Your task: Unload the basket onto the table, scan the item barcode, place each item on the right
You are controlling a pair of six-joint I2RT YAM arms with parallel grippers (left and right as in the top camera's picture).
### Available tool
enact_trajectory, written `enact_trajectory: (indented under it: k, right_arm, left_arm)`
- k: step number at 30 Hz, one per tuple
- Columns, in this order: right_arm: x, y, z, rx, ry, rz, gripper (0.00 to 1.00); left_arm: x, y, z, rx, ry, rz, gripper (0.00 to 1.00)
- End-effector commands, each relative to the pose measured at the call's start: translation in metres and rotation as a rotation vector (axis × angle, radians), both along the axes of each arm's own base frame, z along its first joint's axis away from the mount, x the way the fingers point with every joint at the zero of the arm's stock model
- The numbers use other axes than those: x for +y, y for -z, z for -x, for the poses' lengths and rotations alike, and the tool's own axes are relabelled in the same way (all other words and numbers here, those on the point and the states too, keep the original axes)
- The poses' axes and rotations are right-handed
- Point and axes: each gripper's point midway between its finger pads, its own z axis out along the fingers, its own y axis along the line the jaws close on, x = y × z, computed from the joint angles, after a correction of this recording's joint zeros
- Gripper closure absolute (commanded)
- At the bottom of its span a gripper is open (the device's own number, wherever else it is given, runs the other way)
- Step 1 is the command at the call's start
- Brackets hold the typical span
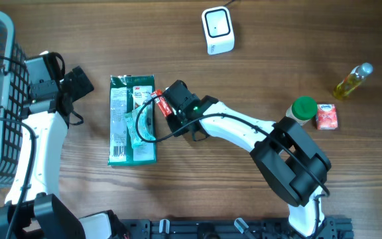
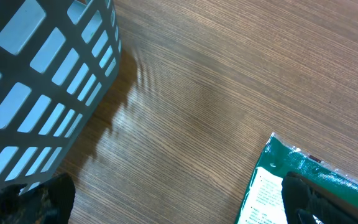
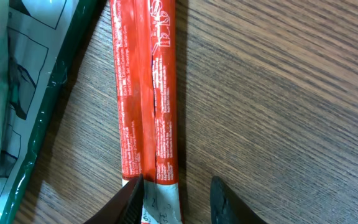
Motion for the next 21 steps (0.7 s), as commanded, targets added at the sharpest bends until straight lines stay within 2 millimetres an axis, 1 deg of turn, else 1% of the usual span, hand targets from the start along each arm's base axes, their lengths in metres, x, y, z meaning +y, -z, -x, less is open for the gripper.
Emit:
enact_trajectory:
  k: [1, 7, 10, 12, 14, 15, 16, 17, 19, 21]
  right_arm:
    - [0.002, -0.003, -0.005, -0.004, -0.010, -0.006, 0.64]
    - [0.008, -0.002, 0.005, 0.059, 0.007, -0.047, 0.65]
    - [0.007, -0.002, 0.006, 0.074, 0.041, -0.051, 0.72]
    - [0.007, -0.001, 0.005, 0.071, 0.035, -0.049, 0.79]
    - [0.006, -0.002, 0.003, 0.051, 0.011, -0.039, 0.81]
    - [0.007, -0.007, 0.001, 0.022, -0.039, -0.038, 0.77]
    - [0.008, -0.018, -0.004, -0.012, -0.075, -0.045, 0.75]
    - [0.010, -0.029, -0.009, -0.033, -0.069, -0.065, 0.74]
    - [0.014, -0.044, -0.015, -0.060, -0.047, -0.102, 0.73]
    - [0.015, -0.050, -0.016, -0.058, -0.012, -0.123, 0.71]
  left_arm:
    - [0.002, -0.009, -0.002, -0.021, 0.006, -0.012, 0.00]
    - [0.002, -0.009, -0.002, -0.021, 0.006, -0.012, 0.00]
    - [0.002, -0.009, -0.002, -0.021, 0.006, -0.012, 0.00]
    - [0.002, -0.009, -0.002, -0.021, 0.006, -0.012, 0.00]
    - [0.002, -0.009, -0.002, -0.021, 0.006, -0.012, 0.00]
    - [0.002, -0.009, -0.002, -0.021, 0.006, -0.012, 0.00]
    - [0.002, -0.009, -0.002, -0.021, 0.006, -0.012, 0.00]
    - [0.002, -0.009, -0.002, -0.021, 0.006, -0.012, 0.00]
    - [0.002, -0.009, -0.002, -0.021, 0.005, -0.012, 0.00]
    - [0.002, -0.009, -0.002, -0.021, 0.006, -0.012, 0.00]
